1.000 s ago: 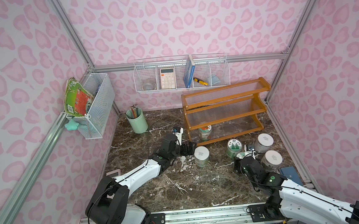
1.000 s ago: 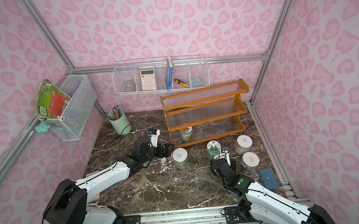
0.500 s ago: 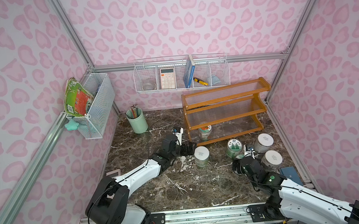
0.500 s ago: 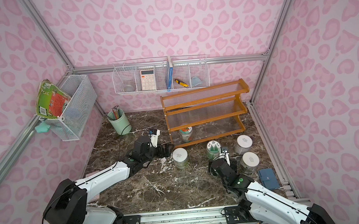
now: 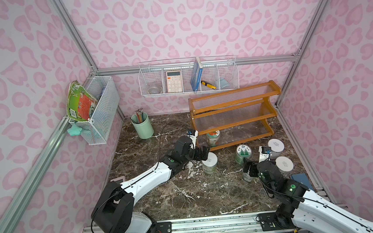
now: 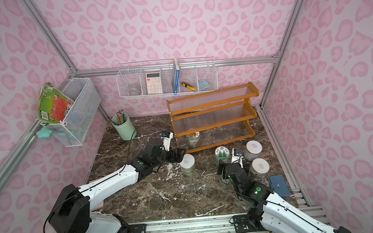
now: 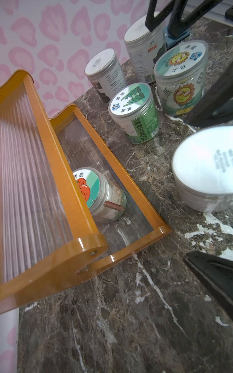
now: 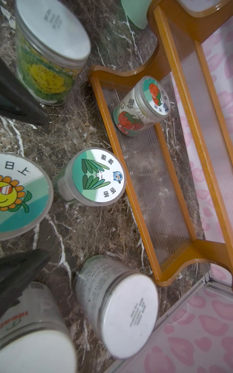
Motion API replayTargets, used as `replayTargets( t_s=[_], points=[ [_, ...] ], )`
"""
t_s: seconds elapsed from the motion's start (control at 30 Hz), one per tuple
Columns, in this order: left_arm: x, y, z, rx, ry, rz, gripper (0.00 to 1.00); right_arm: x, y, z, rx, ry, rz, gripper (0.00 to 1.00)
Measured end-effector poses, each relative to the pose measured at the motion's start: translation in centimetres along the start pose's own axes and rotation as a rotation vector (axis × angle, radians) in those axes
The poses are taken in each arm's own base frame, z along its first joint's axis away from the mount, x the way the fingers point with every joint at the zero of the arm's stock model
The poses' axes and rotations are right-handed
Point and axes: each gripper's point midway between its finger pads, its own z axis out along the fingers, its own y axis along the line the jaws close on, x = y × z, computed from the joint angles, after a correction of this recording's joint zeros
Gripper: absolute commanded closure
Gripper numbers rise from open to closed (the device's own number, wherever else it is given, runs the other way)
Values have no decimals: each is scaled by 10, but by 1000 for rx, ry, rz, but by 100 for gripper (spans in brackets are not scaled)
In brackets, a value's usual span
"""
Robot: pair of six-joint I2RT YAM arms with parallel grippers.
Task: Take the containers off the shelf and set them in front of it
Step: 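Place the container at the center of the board, then pick up a container from the shelf.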
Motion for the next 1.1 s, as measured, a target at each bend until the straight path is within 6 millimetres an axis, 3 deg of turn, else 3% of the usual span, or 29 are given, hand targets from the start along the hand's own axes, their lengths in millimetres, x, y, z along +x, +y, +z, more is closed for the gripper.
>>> replayTargets(
  t_s=[0.23, 0.43, 0.6, 0.83, 1.1],
  points=[
    [-18, -27, 9, -90, 43, 58, 1, -42, 0, 9, -16, -4, 28, 1],
    [-20, -28, 31, -235, 114, 51, 0, -73, -20, 15, -59, -23, 78, 1],
    [-14, -21, 47, -356, 167, 34, 0, -80, -32, 18, -106, -10, 92, 1],
    [-20, -24, 77, -473, 171, 61, 1, -86, -47, 23, -166, -24, 132, 1],
    [-16, -22, 99, -592, 146, 85, 0, -89, -54, 24, -214, -40, 155, 1]
  ],
)
